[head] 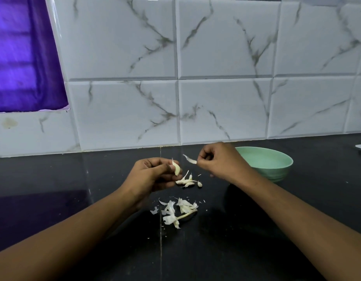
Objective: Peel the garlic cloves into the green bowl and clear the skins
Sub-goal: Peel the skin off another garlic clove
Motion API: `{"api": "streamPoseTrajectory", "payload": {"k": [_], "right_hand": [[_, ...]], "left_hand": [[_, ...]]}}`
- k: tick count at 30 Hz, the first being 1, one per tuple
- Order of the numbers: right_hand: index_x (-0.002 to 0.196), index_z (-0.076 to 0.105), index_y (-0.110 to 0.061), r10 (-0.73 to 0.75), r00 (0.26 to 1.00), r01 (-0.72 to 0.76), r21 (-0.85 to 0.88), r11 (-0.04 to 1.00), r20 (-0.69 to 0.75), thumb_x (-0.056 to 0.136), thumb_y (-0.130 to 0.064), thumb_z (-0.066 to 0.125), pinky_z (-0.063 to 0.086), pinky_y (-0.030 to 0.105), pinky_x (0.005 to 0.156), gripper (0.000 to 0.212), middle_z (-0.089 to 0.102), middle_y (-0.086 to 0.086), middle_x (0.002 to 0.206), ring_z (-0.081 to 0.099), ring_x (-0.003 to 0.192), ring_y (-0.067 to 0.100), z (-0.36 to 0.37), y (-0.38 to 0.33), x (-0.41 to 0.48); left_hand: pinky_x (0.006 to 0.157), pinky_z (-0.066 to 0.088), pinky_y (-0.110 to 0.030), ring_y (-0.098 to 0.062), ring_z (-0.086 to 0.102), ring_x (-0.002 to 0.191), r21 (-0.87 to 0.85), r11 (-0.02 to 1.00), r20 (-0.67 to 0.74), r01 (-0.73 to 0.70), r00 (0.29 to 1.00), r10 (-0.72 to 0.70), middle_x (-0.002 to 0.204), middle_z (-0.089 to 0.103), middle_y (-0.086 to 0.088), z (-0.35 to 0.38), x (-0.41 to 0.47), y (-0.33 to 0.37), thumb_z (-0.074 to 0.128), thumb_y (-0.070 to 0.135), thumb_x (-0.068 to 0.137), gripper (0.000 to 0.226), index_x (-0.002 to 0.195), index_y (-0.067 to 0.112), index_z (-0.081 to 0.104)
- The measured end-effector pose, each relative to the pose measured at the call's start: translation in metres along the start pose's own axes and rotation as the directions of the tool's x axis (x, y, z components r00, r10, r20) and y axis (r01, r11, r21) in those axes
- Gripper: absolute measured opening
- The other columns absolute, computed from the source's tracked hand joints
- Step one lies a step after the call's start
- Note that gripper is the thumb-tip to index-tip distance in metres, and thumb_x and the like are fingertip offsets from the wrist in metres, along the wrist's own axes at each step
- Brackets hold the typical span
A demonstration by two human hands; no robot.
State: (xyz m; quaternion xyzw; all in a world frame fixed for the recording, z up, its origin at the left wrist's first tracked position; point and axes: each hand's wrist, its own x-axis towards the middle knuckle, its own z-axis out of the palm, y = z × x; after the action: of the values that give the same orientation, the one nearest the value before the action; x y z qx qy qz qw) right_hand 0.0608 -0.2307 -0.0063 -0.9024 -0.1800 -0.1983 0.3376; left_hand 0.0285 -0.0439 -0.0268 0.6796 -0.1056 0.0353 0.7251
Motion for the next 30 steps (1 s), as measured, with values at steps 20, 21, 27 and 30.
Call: {"api": "streamPoseTrajectory", "payload": {"k": [20, 21, 27, 30], "right_hand": [[0.085, 0.071, -0.023, -0.243, 0.870, 0.161, 0.219, 0.962, 0.429, 0.075, -0.018, 0.079, 0.049, 0.022, 0.049, 0.014, 0.064, -0.010, 0.065, 0.056, 0.056, 0.000, 0.004, -0.011, -0.012], [0.089, 0.073, -0.022, -0.237, 0.865, 0.163, 0.200, 0.966, 0.442, 0.078, -0.021, 0.077, 0.050, 0.021, 0.050, 0.012, 0.067, -0.007, 0.068, 0.059, 0.057, 0.004, 0.004, -0.011, -0.012], [0.074, 0.072, -0.022, -0.231, 0.896, 0.185, 0.154, 0.971, 0.378, 0.078, -0.025, 0.076, 0.040, 0.009, 0.047, 0.007, 0.061, -0.013, 0.052, 0.057, 0.051, -0.001, 0.000, -0.012, -0.011], [0.063, 0.067, -0.026, -0.230, 0.918, 0.157, 0.235, 0.959, 0.325, 0.072, -0.020, 0.082, 0.038, 0.009, 0.046, 0.018, 0.066, -0.009, 0.057, 0.056, 0.050, -0.002, 0.000, -0.013, -0.011]], "left_hand": [[0.047, 0.051, -0.018, -0.010, 0.068, 0.059, -0.133, 0.991, -0.020, -0.025, 1.000, 0.022, 0.074, 0.072, -0.002, -0.007, 0.005, 0.002, 0.054, 0.002, 0.089, 0.015, 0.087, 0.010, 0.066], [0.046, 0.051, -0.018, -0.010, 0.066, 0.056, -0.132, 0.991, -0.020, -0.029, 0.999, 0.026, 0.073, 0.071, -0.001, -0.007, 0.005, 0.002, 0.054, 0.002, 0.089, 0.014, 0.089, 0.009, 0.066], [0.045, 0.051, -0.018, -0.011, 0.065, 0.052, -0.125, 0.992, -0.025, -0.022, 0.999, 0.019, 0.071, 0.071, -0.001, -0.008, 0.007, 0.002, 0.054, 0.004, 0.090, 0.013, 0.089, 0.009, 0.066], [0.046, 0.052, -0.019, -0.010, 0.066, 0.053, -0.116, 0.993, -0.008, -0.008, 1.000, 0.007, 0.072, 0.071, 0.000, -0.007, 0.006, 0.002, 0.054, 0.004, 0.090, 0.014, 0.087, 0.010, 0.065]]}}
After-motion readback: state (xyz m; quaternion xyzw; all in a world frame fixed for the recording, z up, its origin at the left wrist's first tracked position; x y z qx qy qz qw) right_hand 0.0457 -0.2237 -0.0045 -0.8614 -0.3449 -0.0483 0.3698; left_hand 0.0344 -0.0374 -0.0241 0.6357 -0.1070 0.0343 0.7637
